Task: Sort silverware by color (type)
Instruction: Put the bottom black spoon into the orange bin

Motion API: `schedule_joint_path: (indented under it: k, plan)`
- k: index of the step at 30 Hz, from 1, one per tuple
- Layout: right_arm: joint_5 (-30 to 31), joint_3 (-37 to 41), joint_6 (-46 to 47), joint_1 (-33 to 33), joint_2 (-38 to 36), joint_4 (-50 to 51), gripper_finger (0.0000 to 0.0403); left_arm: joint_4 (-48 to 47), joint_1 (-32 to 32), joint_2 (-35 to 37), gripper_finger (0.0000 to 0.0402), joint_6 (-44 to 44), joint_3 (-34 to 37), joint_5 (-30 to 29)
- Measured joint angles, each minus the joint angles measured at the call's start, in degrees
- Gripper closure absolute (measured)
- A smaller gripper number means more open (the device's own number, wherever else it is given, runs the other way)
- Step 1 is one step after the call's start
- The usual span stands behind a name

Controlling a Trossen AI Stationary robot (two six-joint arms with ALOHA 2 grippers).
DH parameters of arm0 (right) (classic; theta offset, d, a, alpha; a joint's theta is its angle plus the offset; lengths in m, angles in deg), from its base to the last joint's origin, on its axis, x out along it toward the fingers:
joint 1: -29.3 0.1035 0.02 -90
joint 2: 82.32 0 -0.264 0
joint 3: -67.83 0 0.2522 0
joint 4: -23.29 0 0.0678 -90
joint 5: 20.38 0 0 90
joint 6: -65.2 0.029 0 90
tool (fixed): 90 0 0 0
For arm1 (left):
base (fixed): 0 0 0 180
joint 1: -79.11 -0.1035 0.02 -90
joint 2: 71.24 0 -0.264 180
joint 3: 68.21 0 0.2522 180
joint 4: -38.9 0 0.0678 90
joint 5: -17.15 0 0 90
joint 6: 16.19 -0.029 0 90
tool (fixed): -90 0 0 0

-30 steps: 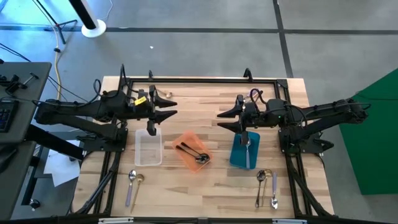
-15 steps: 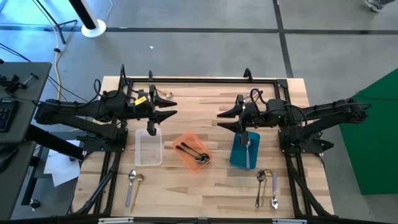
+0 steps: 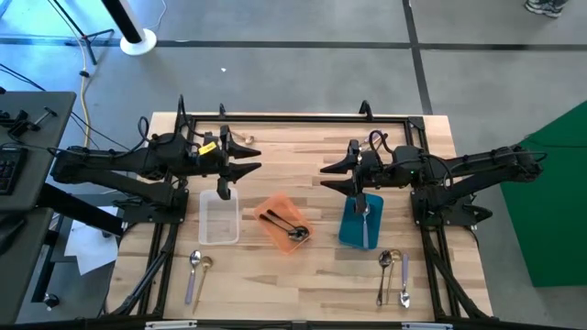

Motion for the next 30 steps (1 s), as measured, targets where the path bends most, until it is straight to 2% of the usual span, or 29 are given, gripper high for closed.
schedule_joint_path:
  k: [7,13,21,30]
  plan:
    - [0.0,0.0,0.0,0.0,0.0,-0.1,0.0265,-0.1,0.0,0.0,0.0264,-0.2,0.0,0.0]
    - [0.0,0.0,-1.3,0.0,0.0,-0.2,0.0265,-0.1,0.0,0.0,0.0264,-3.9,0.0,0.0]
    - [0.0,0.0,4.9,0.0,0.0,-0.2,0.0265,-0.1,0.0,0.0,0.0264,-4.0,0.0,0.0]
    - [0.9,0.0,5.2,0.0,0.0,-0.2,0.0265,-0.1,0.0,0.0,0.0264,-2.8,0.0,0.0]
